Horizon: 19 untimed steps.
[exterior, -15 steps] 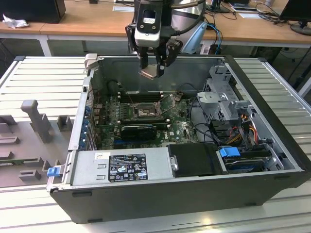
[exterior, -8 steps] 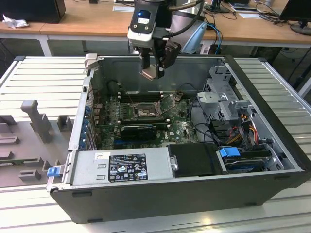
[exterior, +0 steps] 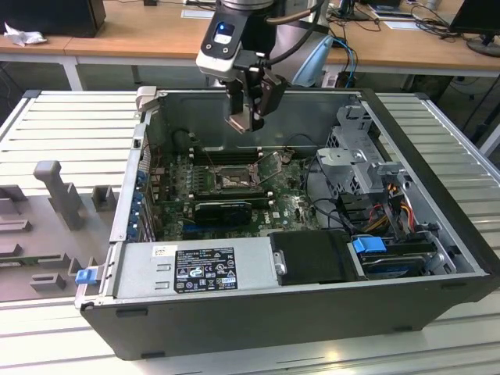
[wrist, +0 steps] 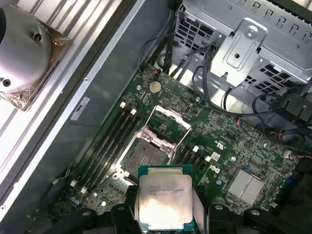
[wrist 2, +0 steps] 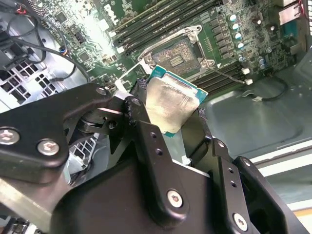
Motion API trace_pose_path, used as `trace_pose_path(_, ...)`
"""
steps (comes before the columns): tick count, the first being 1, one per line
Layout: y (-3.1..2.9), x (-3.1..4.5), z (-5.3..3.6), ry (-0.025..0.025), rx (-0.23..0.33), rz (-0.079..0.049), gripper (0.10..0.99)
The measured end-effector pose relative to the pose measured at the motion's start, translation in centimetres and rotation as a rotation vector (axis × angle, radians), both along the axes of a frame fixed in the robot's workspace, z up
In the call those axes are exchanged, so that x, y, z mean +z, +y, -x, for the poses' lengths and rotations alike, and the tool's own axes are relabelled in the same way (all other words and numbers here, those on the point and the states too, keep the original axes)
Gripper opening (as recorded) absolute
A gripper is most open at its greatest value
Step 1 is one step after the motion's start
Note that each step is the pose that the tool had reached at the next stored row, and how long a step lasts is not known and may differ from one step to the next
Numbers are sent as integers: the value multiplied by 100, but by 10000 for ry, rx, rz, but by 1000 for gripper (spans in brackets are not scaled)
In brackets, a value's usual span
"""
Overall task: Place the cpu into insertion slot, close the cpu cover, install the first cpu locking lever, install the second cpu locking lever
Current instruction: 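Place the cpu into insertion slot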
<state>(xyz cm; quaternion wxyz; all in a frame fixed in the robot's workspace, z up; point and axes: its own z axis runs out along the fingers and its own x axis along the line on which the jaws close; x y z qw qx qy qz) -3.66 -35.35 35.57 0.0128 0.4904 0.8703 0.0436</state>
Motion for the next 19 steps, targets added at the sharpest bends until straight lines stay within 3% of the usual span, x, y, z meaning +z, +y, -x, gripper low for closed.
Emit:
trace_pose_path(4, 0, -23, 0, 14, -377, 2, 529)
trace_pose_path(10, 0, -38, 0, 14, -1962, -1, 529)
trace_pose_path(19, 0, -69, 0, 14, -3913, -2, 529)
